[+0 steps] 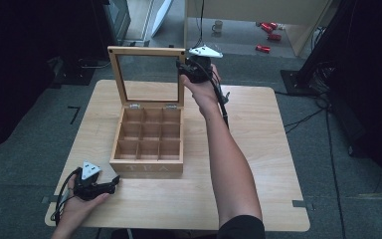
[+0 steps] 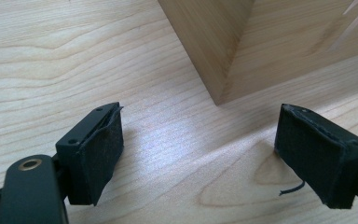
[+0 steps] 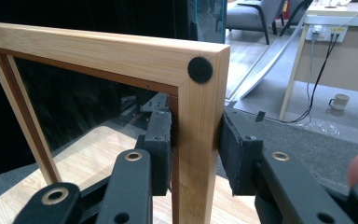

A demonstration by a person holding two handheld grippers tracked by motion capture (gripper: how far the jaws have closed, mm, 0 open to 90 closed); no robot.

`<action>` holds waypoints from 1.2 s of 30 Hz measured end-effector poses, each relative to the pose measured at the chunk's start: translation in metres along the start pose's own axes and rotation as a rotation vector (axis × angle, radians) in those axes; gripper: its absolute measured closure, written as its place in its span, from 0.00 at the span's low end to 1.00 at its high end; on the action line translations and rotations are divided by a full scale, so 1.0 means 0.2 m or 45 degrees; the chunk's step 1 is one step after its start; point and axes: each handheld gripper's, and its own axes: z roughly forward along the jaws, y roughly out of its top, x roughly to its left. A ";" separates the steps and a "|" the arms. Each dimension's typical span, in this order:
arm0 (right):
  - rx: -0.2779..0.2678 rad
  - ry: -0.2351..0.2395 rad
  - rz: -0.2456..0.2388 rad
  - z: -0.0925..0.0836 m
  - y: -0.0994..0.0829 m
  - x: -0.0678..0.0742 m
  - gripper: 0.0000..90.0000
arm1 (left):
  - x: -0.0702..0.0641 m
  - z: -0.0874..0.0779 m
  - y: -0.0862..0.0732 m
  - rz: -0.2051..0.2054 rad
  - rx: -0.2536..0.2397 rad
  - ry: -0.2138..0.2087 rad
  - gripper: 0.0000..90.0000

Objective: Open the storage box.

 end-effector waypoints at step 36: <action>0.029 -0.094 0.140 0.19 0.02 -0.06 0.74 | 0.00 0.00 0.00 0.007 0.002 -0.001 0.18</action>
